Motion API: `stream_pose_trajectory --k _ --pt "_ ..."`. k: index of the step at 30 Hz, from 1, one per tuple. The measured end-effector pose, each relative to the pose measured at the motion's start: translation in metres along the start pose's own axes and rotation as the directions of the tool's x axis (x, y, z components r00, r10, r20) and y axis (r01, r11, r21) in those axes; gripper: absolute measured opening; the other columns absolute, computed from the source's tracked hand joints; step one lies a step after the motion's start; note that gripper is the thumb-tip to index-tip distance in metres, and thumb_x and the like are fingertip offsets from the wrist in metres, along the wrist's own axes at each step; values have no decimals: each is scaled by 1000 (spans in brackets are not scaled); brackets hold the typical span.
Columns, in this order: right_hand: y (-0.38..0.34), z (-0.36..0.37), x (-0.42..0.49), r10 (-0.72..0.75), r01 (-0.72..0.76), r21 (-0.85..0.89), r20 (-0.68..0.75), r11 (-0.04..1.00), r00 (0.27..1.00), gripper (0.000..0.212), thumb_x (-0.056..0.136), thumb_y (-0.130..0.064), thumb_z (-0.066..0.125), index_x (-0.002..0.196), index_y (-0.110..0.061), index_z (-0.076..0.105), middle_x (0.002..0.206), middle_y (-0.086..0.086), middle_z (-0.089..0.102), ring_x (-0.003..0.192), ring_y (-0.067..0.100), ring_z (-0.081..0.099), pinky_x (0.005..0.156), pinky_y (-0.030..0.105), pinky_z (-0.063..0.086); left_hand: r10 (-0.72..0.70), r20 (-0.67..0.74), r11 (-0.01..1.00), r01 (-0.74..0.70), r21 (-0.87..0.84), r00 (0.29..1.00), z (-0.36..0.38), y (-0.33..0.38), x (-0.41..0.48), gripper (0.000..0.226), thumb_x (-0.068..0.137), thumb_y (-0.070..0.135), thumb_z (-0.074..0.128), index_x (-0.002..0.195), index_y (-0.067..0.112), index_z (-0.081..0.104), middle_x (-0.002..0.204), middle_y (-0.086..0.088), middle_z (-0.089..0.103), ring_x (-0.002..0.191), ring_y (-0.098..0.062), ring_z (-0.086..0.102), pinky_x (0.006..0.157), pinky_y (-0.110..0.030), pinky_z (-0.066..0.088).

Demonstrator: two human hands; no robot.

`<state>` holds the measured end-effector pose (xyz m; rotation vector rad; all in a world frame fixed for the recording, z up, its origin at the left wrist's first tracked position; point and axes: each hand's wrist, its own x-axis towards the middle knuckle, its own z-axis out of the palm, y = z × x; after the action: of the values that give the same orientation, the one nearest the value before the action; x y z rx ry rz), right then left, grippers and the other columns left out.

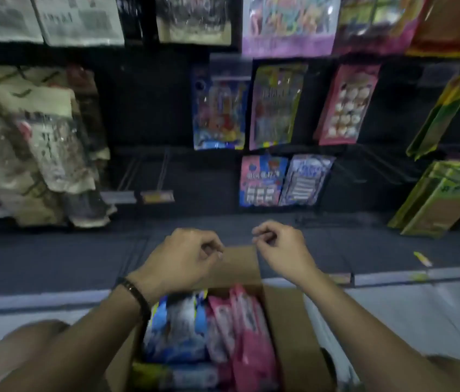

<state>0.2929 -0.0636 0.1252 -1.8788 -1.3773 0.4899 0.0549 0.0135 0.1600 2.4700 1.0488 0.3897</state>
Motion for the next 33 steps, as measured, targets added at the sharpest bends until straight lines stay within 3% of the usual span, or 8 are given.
stream_pose_trajectory --k 3,7,11,16,20,24,28,33 --pt "84 69 -46 199 -199 -27 18 980 980 1 87 -32 71 87 -32 72 82 -16 75 77 1 70 75 27 58 -77 144 997 76 12 987 52 -22 -30 12 94 41 63 96 36 74 91 15 75 91 -10 72 84 -31 55" --pt "138 122 -90 445 -430 -121 170 895 879 7 91 -30 75 95 -24 75 94 0 80 91 24 75 79 36 60 -194 418 953 69 296 888 93 -52 -49 31 98 48 61 126 37 69 128 11 70 127 -13 61 105 -31 44" --pt "138 145 -88 495 -418 -285 308 863 812 80 84 -66 72 146 -20 51 127 12 72 111 33 70 87 34 55 -207 580 973 102 208 788 111 -67 -44 41 99 50 63 133 28 67 122 -1 73 120 -21 64 93 -28 45" --pt "146 179 -101 642 -449 -479 401 755 653 150 63 -79 80 167 -21 -11 167 28 12 151 46 30 122 48 35 -217 700 965 41 258 680 121 -80 -47 58 100 57 58 151 30 53 150 -1 59 134 -23 57 108 -35 47" --pt "155 187 -107 633 -287 -626 443 725 635 126 88 -44 72 163 -22 -27 169 29 4 151 48 30 121 50 36 -232 720 963 50 265 654 118 -76 -42 61 102 56 57 156 29 47 157 -1 53 140 -23 53 110 -34 43" --pt "157 177 -104 521 -192 -594 451 781 725 92 101 -18 49 167 -24 -14 164 26 28 141 41 49 112 50 48 -238 707 959 46 280 666 118 -73 -39 58 102 55 58 153 31 50 148 -2 59 134 -23 56 103 -31 44" --pt "155 155 -99 425 -159 -532 426 832 799 86 100 -11 53 168 -40 8 145 13 60 121 32 66 97 41 58 -261 706 956 73 285 659 118 -76 -35 56 102 55 57 153 31 51 150 -1 58 134 -22 56 104 -31 44" --pt "138 138 -91 306 -177 -400 287 899 908 87 97 3 52 160 -52 29 139 0 65 108 21 70 80 32 61 -297 580 953 195 232 759 123 -92 -33 77 101 53 62 165 25 30 166 -8 37 150 -29 42 120 -40 37"
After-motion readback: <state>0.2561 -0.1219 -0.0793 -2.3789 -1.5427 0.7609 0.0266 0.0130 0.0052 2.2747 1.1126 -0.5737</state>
